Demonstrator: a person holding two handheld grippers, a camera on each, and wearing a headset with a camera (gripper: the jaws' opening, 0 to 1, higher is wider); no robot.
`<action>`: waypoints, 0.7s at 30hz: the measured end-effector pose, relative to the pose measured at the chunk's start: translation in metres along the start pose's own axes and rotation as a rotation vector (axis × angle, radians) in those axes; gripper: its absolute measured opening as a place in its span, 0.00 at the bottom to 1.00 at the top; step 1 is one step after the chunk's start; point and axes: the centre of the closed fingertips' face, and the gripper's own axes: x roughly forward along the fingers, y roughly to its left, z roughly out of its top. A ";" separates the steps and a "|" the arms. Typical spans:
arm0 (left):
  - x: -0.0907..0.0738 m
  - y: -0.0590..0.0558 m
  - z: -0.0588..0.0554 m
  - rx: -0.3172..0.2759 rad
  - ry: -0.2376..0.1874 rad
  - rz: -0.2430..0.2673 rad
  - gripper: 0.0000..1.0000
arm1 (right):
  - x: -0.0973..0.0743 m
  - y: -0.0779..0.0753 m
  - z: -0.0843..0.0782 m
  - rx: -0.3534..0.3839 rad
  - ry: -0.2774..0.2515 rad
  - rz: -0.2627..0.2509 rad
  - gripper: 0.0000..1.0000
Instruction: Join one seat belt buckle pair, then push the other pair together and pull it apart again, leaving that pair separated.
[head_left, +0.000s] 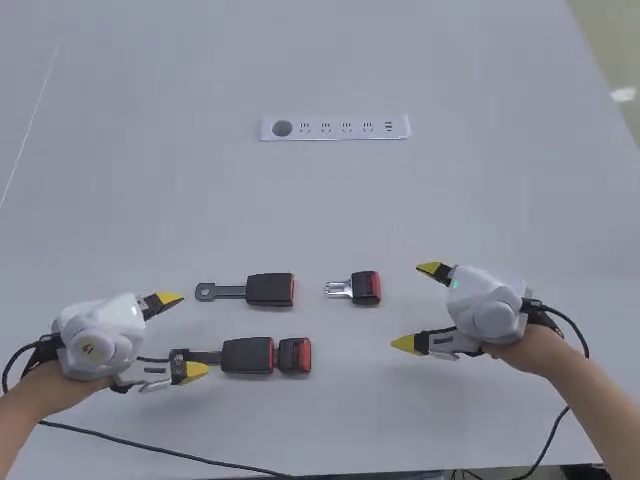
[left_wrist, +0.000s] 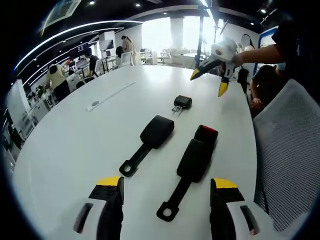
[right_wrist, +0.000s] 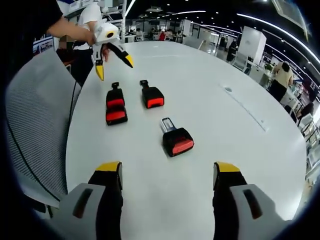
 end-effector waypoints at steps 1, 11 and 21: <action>-0.002 -0.001 -0.001 -0.007 -0.009 0.010 0.74 | -0.003 0.002 -0.001 0.015 -0.010 -0.012 0.73; -0.017 -0.011 0.011 -0.097 -0.174 0.127 0.85 | -0.021 0.025 -0.008 0.100 -0.098 -0.094 0.84; -0.025 -0.030 0.000 -0.139 -0.191 0.136 1.00 | -0.032 0.049 -0.002 0.159 -0.174 -0.118 0.99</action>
